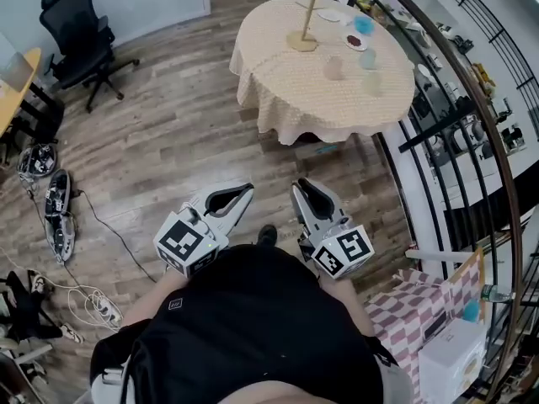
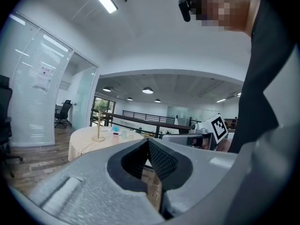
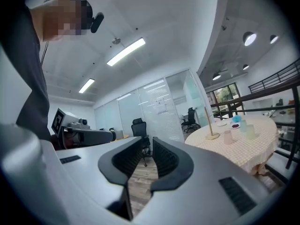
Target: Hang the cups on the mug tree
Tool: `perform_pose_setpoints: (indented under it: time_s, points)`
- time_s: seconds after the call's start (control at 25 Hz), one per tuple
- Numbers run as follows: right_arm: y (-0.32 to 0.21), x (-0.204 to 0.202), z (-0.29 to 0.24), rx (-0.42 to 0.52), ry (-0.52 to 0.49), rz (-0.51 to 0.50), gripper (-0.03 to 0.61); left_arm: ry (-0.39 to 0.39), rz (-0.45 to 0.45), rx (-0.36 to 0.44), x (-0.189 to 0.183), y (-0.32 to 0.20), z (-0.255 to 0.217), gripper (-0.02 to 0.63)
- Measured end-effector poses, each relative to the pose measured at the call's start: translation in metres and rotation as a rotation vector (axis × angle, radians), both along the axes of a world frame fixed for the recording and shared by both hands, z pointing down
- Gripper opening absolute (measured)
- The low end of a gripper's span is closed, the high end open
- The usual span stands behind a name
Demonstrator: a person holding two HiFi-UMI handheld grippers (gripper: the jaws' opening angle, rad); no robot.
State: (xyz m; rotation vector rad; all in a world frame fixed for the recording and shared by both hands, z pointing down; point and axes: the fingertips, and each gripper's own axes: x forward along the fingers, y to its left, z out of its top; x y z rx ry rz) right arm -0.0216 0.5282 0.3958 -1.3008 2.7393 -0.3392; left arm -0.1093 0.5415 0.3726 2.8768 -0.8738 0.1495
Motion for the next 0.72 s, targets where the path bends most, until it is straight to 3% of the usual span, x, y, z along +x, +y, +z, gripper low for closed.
perform_pose_setpoints:
  time_s: [0.4,0.72]
  points:
    - [-0.061,0.054,0.004,-0.008,0.003,0.02,0.078,-0.016,0.03,-0.04,0.054,-0.07,0.005,0.008]
    - [-0.116,0.054,0.02,-0.078,0.026,0.049,0.078,0.007,0.077,-0.053,0.062,-0.136,0.011,0.008]
